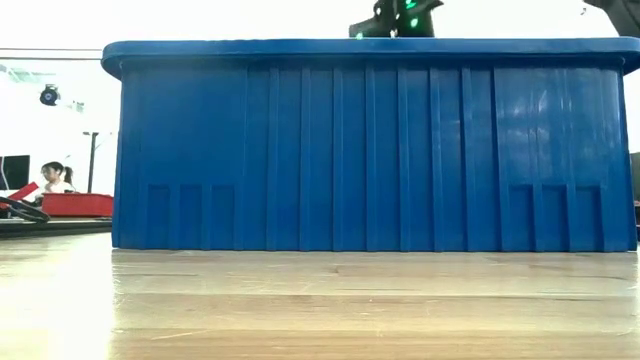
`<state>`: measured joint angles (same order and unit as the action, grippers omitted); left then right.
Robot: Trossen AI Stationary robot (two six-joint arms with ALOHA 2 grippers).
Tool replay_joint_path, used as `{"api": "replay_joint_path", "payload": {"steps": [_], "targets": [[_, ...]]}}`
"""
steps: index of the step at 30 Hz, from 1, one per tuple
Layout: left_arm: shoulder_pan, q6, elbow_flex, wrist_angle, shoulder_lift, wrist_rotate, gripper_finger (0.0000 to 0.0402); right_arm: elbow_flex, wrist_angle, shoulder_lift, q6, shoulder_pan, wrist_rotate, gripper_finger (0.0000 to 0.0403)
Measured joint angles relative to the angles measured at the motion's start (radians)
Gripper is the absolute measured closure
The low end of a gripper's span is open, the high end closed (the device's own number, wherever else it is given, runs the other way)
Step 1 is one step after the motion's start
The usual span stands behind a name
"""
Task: Pick and place slides into bin
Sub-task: Put the black slide into the blue bin
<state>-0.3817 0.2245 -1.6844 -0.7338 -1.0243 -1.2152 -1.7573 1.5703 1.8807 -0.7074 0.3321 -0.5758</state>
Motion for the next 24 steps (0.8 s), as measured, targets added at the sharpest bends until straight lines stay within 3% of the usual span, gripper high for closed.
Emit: {"api": "replay_joint_path", "payload": {"steps": [12, 18, 24], "targets": [[0.000, 0.002, 0.002, -0.008, 0.030, 0.000, 0.0139, 0.000, -0.012, 0.146, 0.000, 0.053, -0.001, 0.0394], [0.000, 0.002, 0.002, -0.008, 0.039, 0.005, 0.0139, -0.001, -0.079, 0.150, 0.005, 0.073, 0.000, 0.0394], [0.000, 0.002, 0.003, -0.009, 0.038, 0.005, 0.0139, -0.001, -0.012, 0.133, -0.036, 0.081, -0.005, 0.0394]]}}
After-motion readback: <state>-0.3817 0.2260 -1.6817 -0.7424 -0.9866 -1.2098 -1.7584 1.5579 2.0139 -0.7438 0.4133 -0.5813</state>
